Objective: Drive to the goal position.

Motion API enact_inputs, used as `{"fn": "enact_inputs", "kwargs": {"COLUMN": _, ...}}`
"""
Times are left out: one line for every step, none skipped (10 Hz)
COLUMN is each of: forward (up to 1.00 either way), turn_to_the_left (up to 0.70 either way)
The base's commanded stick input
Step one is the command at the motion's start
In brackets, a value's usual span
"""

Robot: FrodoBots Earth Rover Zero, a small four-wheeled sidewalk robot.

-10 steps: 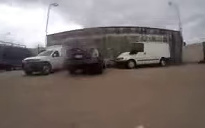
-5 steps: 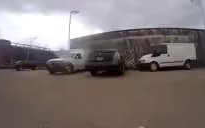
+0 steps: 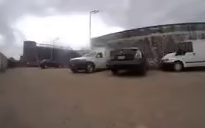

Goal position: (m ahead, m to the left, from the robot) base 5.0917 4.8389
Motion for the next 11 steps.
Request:
{"fn": "enact_inputs", "kwargs": {"forward": 1.0, "turn_to_the_left": 0.27}}
{"fn": "enact_inputs", "kwargs": {"forward": 1.0, "turn_to_the_left": 0.27}}
{"fn": "enact_inputs", "kwargs": {"forward": 1.0, "turn_to_the_left": 0.27}}
{"fn": "enact_inputs", "kwargs": {"forward": 1.0, "turn_to_the_left": 0.27}}
{"fn": "enact_inputs", "kwargs": {"forward": 1.0, "turn_to_the_left": 0.27}}
{"fn": "enact_inputs", "kwargs": {"forward": 1.0, "turn_to_the_left": 0.27}}
{"fn": "enact_inputs", "kwargs": {"forward": 1.0, "turn_to_the_left": 0.27}}
{"fn": "enact_inputs", "kwargs": {"forward": 1.0, "turn_to_the_left": 0.27}}
{"fn": "enact_inputs", "kwargs": {"forward": 1.0, "turn_to_the_left": 0.27}}
{"fn": "enact_inputs", "kwargs": {"forward": 1.0, "turn_to_the_left": 0.27}}
{"fn": "enact_inputs", "kwargs": {"forward": 1.0, "turn_to_the_left": 0.27}}
